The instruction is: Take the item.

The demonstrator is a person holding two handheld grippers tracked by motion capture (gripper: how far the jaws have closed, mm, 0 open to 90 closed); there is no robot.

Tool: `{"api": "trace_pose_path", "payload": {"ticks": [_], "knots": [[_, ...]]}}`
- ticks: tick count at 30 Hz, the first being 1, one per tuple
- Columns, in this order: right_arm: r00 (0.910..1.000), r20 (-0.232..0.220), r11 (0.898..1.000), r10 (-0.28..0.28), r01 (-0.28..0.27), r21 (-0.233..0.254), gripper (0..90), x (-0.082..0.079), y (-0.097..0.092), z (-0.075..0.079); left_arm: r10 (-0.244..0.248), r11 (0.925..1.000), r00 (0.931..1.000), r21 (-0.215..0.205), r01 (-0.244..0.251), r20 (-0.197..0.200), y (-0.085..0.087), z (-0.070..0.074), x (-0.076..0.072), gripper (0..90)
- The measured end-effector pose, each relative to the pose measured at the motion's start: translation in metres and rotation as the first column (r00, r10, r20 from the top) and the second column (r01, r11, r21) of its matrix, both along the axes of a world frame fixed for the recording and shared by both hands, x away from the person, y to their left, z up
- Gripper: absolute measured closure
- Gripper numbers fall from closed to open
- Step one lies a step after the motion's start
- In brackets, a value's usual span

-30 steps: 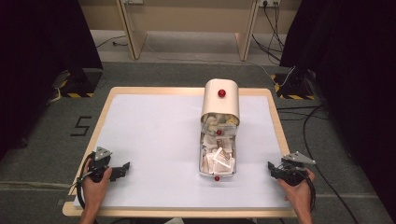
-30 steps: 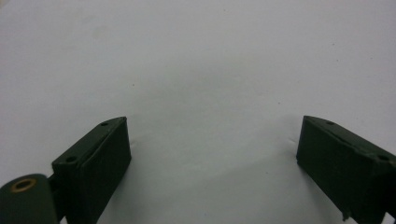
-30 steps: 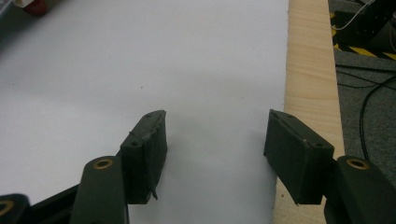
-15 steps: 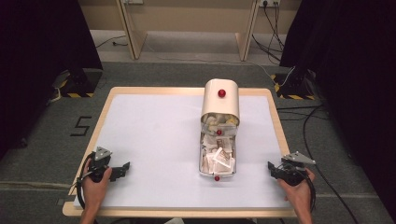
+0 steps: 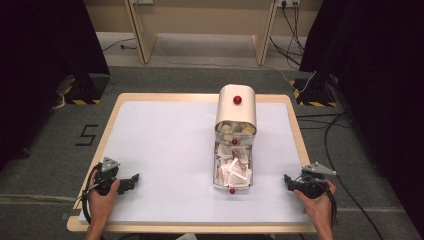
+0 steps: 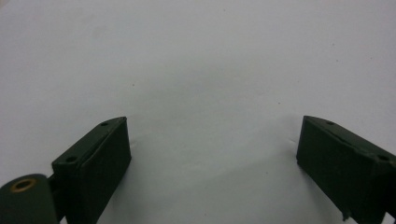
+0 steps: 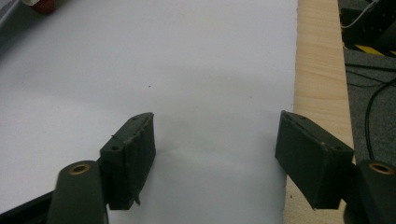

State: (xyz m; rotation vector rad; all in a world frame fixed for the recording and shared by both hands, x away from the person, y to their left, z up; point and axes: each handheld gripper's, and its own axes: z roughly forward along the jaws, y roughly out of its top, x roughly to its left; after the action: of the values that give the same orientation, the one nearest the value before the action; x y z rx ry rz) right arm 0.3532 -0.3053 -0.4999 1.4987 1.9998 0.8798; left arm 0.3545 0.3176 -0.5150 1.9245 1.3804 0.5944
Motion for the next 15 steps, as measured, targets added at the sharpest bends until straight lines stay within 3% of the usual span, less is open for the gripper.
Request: {"api": "trace_pose_path", "payload": {"ticks": [9, 15], "knots": [[0.9980, 0.063, 1.000, -0.004, 0.003, 0.024, 27.6, -0.004, 0.007, 0.014, 0.000, 1.0000, 1.0000, 0.001, 0.000, 0.000, 0.000, 0.000, 0.000, 9.0], [0.9976, 0.070, 1.000, 0.000, -0.002, 0.022, 27.6, -0.004, 0.012, 0.017, 0.000, 1.0000, 1.0000, 0.001, 0.000, 0.000, 0.000, 0.000, 0.000, 9.0]]}}
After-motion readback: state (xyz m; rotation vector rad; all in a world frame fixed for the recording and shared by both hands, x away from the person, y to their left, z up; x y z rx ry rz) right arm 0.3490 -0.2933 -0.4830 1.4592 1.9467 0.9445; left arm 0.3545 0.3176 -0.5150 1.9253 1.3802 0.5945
